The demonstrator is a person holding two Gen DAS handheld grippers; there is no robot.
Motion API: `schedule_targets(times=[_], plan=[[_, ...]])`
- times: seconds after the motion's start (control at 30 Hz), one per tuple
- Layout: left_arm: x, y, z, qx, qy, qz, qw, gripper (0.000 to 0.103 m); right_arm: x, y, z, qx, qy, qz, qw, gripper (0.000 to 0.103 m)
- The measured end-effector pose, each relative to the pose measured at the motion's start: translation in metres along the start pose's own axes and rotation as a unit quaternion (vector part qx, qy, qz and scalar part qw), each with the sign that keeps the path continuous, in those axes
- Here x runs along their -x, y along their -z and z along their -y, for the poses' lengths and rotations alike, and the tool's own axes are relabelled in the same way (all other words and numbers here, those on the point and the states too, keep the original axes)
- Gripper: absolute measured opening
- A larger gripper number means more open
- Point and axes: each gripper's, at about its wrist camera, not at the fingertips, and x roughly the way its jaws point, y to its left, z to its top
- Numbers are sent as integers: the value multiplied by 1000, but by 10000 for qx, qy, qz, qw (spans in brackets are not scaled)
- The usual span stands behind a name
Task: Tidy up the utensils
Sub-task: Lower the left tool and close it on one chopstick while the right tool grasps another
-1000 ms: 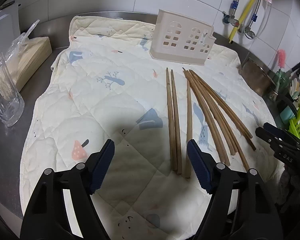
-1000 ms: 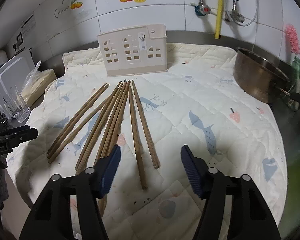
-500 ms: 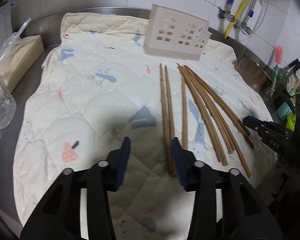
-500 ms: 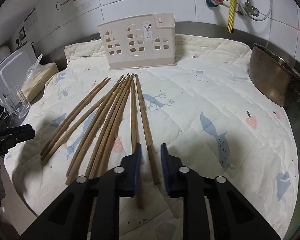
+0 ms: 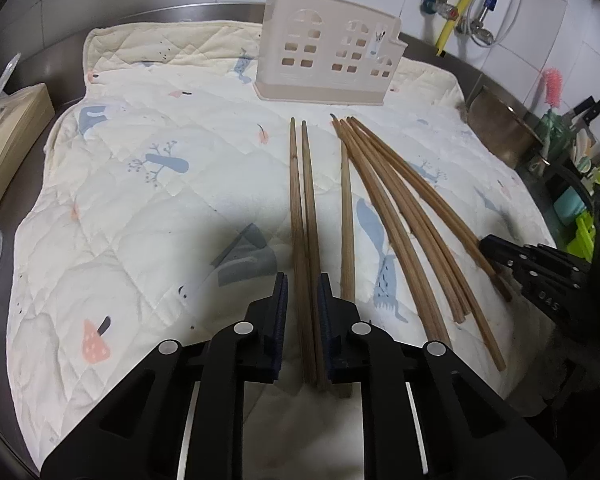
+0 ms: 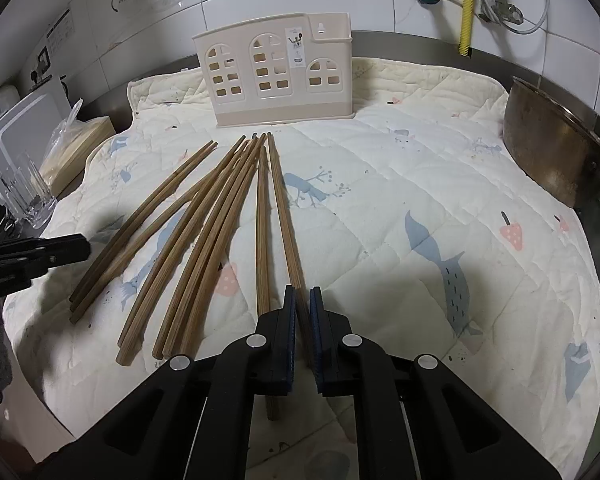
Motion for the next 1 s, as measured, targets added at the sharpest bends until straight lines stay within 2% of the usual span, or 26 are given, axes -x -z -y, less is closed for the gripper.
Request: schedule_targets(times=[0.17,0.47,0.83,1.0], plan=[[-12,0,-2,-4,-163,-105,9998,11,0,1,0,-9,1,9,10000,7],[-19,1,1,34,-98,-235,9997,11,-4,0,-3,68,86,-1,9999,9],[-14,0,-4,180,-30,-84,9998,7,-2,1,-6,139,145,69,9998,8],[6,-7,-1,74,-46,140,9999,6,18,-8,-11,191,152,358,9991,8]])
